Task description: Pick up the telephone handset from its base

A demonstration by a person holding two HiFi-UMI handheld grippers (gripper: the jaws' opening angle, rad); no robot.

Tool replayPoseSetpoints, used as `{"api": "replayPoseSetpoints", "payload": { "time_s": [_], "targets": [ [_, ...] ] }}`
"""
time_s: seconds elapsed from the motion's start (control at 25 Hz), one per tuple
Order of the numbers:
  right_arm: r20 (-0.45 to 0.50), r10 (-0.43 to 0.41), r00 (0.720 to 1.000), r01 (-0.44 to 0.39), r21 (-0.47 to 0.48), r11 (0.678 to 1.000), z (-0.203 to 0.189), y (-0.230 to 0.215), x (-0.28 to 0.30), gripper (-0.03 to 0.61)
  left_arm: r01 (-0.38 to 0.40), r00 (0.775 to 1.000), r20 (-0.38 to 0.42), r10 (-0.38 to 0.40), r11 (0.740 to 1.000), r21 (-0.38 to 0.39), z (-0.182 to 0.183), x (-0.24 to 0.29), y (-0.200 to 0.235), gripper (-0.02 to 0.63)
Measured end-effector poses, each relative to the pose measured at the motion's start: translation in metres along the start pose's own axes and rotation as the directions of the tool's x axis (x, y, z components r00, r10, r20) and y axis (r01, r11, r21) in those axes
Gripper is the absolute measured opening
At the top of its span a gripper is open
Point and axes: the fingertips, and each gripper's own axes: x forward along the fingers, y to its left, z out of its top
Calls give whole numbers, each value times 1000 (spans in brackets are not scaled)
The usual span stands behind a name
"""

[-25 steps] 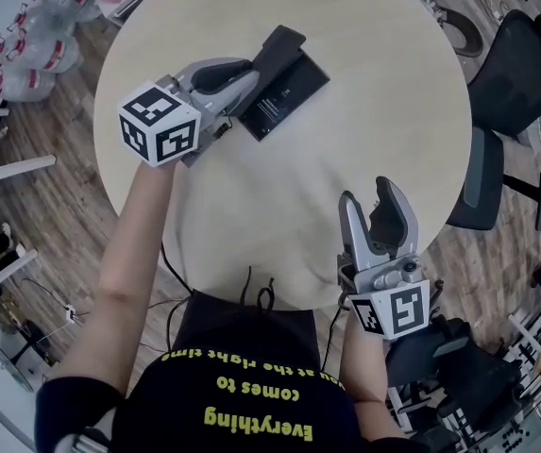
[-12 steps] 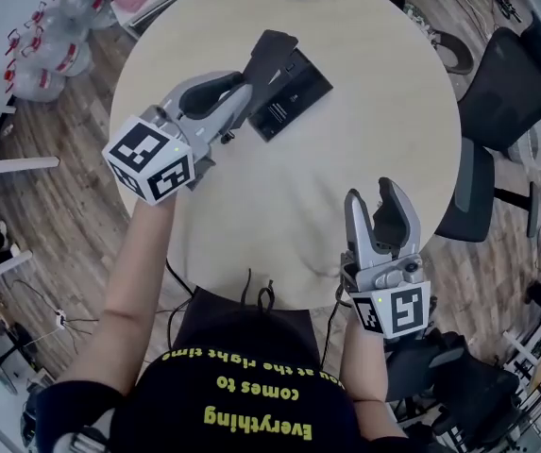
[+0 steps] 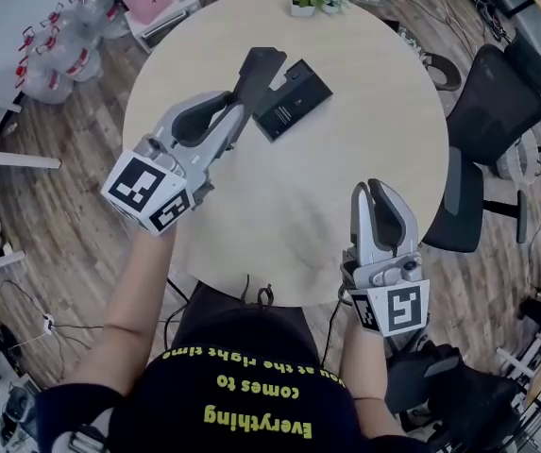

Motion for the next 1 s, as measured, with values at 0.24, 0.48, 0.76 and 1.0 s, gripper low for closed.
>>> {"api": "replayPoseSetpoints", "payload": {
  "time_s": [0.24,0.48,0.76,1.0],
  "targets": [
    [37,15,999,-14,-26,1000,19,11,-9,12,-54,998,39,52,997,56,20,-31,-14,72],
    [66,18,998,-15,-42,999,39,22,-14,12,-81,994,76,77,995,58,38,-58,-26,71],
    [86,25,996,-19,-65,998,54,33,-19,12,-108,988,115,101,992,60,59,-91,-32,71],
    [116,28,993,-18,-86,996,69,41,-23,12,-222,958,203,203,972,75,77,-120,-30,71]
  ]
}}
